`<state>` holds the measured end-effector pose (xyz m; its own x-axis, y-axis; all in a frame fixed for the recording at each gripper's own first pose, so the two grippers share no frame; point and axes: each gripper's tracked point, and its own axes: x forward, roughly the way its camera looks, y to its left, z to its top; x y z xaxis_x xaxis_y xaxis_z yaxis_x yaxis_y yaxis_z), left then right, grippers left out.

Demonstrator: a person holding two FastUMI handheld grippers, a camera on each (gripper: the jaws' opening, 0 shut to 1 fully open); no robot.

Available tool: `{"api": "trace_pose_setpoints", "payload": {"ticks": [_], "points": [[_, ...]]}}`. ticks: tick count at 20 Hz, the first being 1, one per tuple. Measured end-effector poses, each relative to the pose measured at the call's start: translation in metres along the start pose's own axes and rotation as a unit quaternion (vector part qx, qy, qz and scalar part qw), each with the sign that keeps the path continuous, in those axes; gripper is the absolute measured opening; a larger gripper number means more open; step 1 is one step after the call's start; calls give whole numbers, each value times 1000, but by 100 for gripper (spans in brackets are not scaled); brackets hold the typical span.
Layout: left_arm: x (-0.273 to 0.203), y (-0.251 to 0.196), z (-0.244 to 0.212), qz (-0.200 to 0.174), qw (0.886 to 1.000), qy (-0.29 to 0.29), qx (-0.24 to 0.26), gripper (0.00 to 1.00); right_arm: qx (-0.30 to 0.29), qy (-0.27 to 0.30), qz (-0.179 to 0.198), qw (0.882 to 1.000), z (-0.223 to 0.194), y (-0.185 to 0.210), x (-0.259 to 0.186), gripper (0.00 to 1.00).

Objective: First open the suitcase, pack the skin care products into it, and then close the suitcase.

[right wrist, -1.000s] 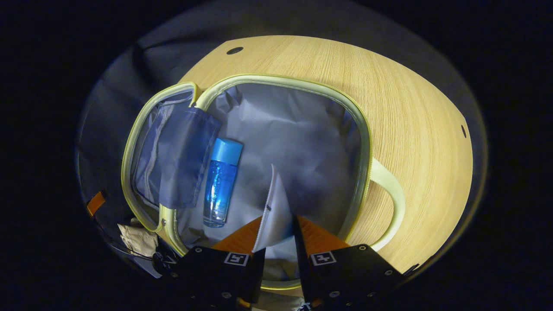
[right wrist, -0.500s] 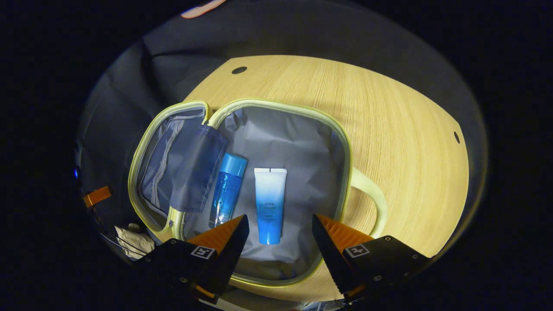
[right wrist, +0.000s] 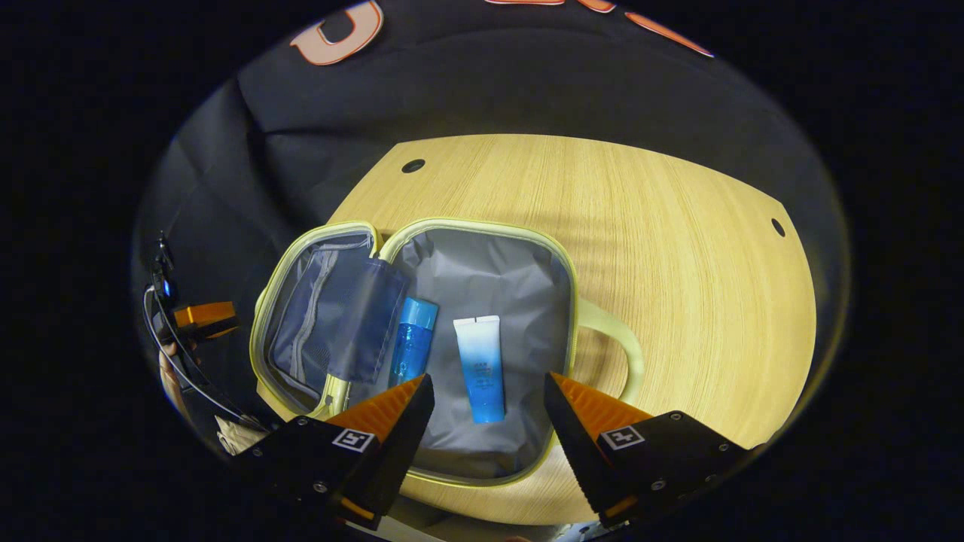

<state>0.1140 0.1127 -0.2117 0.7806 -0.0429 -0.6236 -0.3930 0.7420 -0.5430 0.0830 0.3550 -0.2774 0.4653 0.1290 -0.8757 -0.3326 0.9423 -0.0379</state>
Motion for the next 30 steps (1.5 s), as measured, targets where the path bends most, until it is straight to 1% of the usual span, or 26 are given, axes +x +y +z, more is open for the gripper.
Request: {"api": "trace_pose_setpoints", "payload": {"ticks": [3,6,8,11,12,13,14,16,17,18,19,23,27,30], "points": [[28,14,7,0,1000,9,-18,98,22,0,-5,1000,-4,-9,-10,93],[54,17,3,-8,999,20,-40,98,33,-5,-17,999,-7,-24,-21,93],[64,14,1,-23,998,25,-57,98,48,-2,-20,999,-11,-30,-25,93],[78,7,-1,-38,997,29,-67,96,64,1,-18,998,-18,-32,-26,95],[81,4,-2,-41,996,32,-68,91,65,2,-17,998,-20,-33,-26,96],[82,3,-2,-39,996,34,-68,79,67,3,-15,998,-22,-32,-27,96],[90,12,1,-11,997,30,-66,60,71,2,-17,997,-22,-34,-27,96],[88,13,-4,6,997,50,-64,22,80,-1,-16,997,-23,-35,-28,96],[86,10,-1,3,998,48,-50,19,86,-4,-15,996,-23,-36,-30,96],[81,4,-1,3,998,46,-34,18,90,-6,-14,996,-23,-37,-31,96],[79,-1,1,11,999,47,-15,8,91,-9,-15,996,-23,-39,-32,96],[51,-30,18,43,996,36,63,8,89,-30,-24,995,-17,-45,-35,96],[12,-76,41,40,992,21,117,8,97,-62,-25,993,-6,-49,-39,96],[-9,-114,48,34,988,10,149,8,98,-98,-35,990,8,-63,-50,96]]}}
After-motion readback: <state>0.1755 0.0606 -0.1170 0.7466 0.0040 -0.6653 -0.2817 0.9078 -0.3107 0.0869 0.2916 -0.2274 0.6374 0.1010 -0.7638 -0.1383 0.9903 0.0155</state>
